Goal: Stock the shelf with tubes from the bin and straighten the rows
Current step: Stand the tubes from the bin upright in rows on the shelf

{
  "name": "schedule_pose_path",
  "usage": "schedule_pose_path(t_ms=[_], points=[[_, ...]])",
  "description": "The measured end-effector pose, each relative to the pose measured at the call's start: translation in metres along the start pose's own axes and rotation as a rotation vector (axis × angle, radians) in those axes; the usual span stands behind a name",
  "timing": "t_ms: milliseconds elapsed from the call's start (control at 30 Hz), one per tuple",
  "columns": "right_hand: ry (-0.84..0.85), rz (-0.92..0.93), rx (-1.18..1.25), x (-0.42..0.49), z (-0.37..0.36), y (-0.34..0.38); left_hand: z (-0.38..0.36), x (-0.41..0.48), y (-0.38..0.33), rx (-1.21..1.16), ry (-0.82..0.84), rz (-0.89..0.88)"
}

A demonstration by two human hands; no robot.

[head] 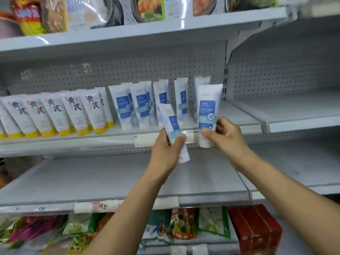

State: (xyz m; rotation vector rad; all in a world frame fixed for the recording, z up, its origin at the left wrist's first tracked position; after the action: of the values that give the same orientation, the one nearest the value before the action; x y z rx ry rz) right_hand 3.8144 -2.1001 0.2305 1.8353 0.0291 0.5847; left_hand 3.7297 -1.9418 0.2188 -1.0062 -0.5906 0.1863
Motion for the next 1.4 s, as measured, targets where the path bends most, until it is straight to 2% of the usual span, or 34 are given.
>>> schedule_pose_path(t_ms=[200,533,900,1033,1100,1167,1200,1267,1333,1400], points=[[-0.164,0.093,-0.177,0.053,0.048,0.031,-0.027,0.023,-0.019,0.004,0.03,-0.012],[-0.156,0.009,-0.549,0.138,0.066,0.004,-0.037,0.048,-0.019,0.048,0.004,-0.019],[-0.145,-0.002,-0.555,0.169,0.07,-0.01,-0.057,0.061,-0.02,0.017,0.035,-0.012],[-0.12,-0.101,-0.544,0.164,0.074,-0.014,-0.06,0.058,-0.021,-0.01,0.049,-0.001],[-0.182,-0.059,-0.549,0.151,0.08,-0.005,-0.059,0.055,-0.022,-0.038,0.062,0.004],[-0.228,0.057,-0.511,0.132,0.079,0.012,-0.06,0.053,-0.023,-0.064,0.073,0.016],[-0.204,0.097,-0.464,0.12,0.074,0.018,-0.06,0.052,-0.022,-0.081,0.074,0.024],[-0.034,0.087,-0.358,0.099,0.054,0.021,-0.06,0.05,-0.021,-0.125,0.067,0.058],[0.242,-0.049,-0.282,0.073,0.026,0.011,-0.062,0.048,-0.021,-0.168,0.058,0.088],[0.433,-0.157,-0.307,0.051,0.007,0.0,-0.067,0.046,-0.025,-0.209,0.06,0.098]])
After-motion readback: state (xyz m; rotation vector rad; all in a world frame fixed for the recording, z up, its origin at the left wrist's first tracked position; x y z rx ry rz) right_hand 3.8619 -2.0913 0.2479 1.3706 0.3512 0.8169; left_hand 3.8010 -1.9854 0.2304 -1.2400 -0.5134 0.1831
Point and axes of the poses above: each hand's wrist, its own x-axis towards the middle knuckle, its own z-axis out of the back of the hand, y = z × x, the point moved 10 cm from there along x, towards the middle knuckle, and after that the axes turned 15 degrees about x, right-handed, at the moved point
